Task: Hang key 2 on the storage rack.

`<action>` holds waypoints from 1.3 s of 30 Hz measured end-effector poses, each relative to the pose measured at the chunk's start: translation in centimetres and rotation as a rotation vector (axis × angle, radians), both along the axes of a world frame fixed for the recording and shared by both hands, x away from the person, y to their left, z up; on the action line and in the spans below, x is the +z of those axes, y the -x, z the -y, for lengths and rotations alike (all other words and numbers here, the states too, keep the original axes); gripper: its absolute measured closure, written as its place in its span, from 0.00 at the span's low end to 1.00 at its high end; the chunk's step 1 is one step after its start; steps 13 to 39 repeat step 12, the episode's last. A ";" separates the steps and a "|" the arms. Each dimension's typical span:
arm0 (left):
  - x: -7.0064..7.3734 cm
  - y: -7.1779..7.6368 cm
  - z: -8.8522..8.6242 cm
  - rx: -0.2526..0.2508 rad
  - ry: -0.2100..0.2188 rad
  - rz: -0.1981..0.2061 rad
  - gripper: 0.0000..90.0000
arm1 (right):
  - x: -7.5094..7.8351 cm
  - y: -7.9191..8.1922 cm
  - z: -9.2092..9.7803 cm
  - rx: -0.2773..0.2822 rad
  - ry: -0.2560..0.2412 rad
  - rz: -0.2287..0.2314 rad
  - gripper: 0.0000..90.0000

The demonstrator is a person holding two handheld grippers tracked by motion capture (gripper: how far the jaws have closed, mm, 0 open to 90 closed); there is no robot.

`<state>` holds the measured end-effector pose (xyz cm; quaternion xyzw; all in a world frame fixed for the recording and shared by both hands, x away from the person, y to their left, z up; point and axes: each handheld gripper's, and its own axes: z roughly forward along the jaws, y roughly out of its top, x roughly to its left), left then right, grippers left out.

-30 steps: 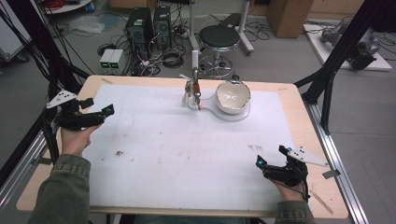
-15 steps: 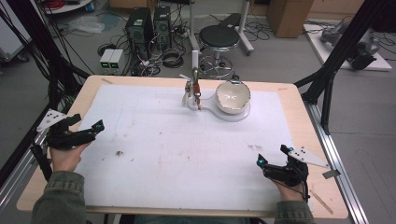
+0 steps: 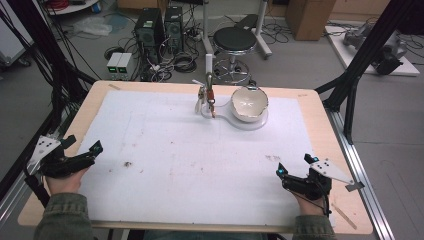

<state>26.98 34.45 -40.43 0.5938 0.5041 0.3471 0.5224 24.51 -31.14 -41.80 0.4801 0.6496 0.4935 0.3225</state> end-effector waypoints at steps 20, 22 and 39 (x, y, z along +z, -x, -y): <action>-0.9 1.0 -0.3 0.000 0.047 -0.007 0.07 | 0.0 0.0 0.1 -0.066 -0.008 0.026 0.01; -0.9 1.0 -0.3 0.000 0.047 -0.007 0.07 | 0.0 0.0 0.1 -0.066 -0.008 0.026 0.01; -0.9 1.0 -0.3 0.000 0.047 -0.007 0.07 | 0.0 0.0 0.1 -0.066 -0.008 0.026 0.01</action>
